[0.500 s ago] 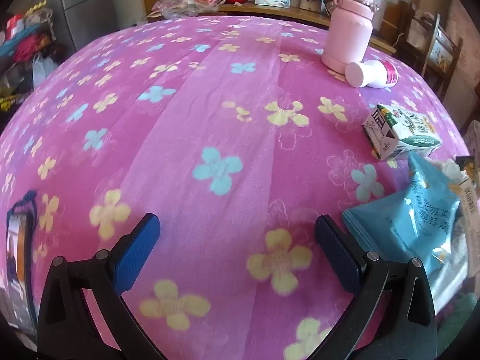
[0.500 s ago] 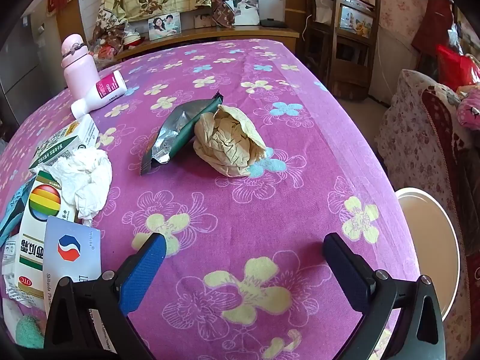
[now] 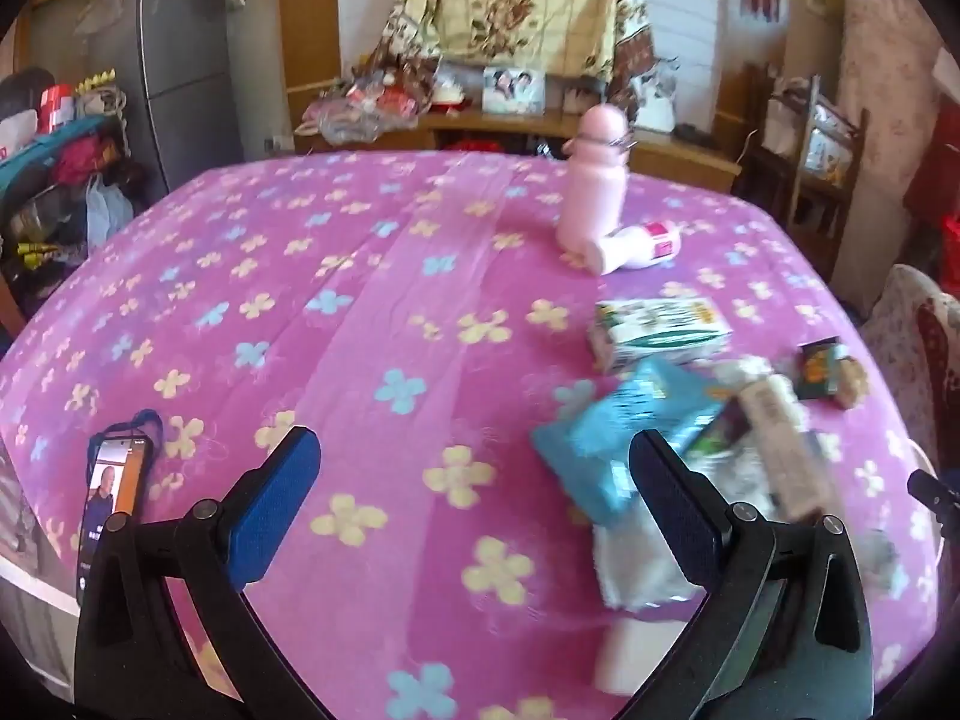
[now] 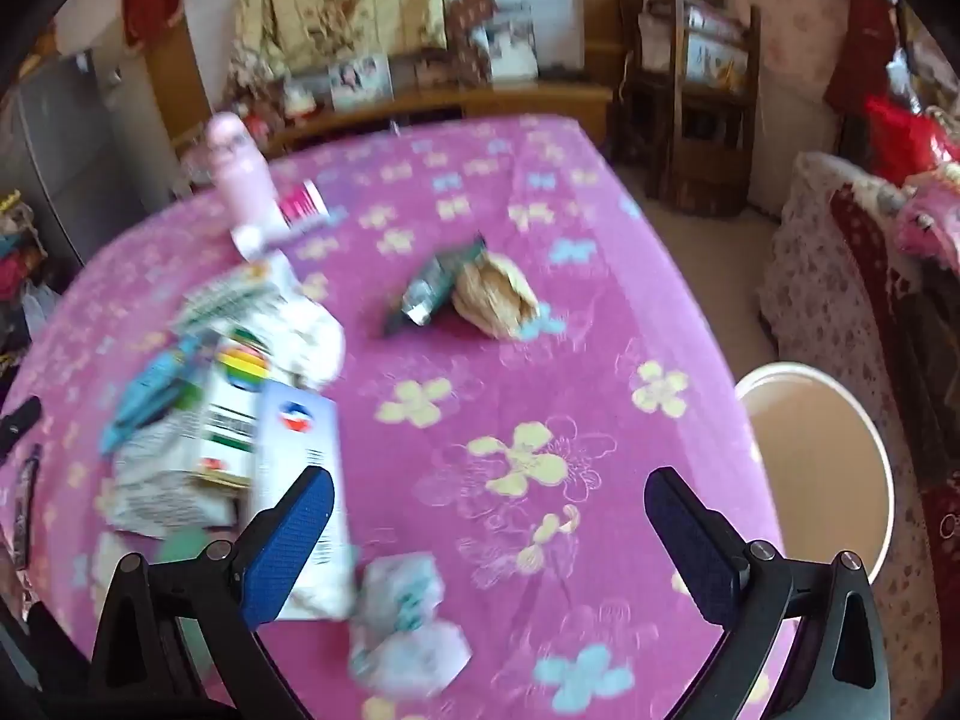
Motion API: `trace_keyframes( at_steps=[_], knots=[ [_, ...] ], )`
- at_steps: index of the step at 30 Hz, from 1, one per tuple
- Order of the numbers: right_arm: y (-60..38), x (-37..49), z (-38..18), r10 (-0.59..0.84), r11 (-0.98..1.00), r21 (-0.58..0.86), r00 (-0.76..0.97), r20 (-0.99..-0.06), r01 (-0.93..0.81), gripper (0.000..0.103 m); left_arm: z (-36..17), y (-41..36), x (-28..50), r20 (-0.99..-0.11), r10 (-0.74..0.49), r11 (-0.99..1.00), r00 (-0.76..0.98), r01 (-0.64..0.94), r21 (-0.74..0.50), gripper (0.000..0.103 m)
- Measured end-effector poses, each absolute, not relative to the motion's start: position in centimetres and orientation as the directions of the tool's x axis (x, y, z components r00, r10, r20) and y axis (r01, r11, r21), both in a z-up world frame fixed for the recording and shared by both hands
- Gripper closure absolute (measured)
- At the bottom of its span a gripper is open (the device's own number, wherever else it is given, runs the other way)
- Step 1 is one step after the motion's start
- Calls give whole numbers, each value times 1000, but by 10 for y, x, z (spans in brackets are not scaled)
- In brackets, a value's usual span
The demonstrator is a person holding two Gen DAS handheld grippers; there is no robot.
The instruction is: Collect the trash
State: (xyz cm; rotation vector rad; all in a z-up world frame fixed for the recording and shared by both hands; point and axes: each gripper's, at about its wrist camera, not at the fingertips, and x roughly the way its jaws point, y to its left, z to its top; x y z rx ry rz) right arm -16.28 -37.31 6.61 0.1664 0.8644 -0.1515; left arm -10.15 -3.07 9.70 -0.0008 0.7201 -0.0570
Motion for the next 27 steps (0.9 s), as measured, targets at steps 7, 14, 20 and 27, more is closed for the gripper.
trace_keyframes(
  at_steps=[7,14,20,27],
  knots=[
    [-346,-196,114,-82,977,95,745,-662,192,0,128,-63,-144,-601,-88,995,794,96,-18,1],
    [-332,-218,142,-106,979,79,804,-586,187,0,146,-82,-169,-549,-134,989,825,146,-22,1],
    [-322,-227,151,-104,983,72,827,-552,172,0,153,-89,-178,-524,-149,987,839,160,-24,1],
    [-317,-229,155,-111,984,56,837,-536,167,0,156,-85,-180,-512,-150,988,846,152,-40,1]
  ],
)
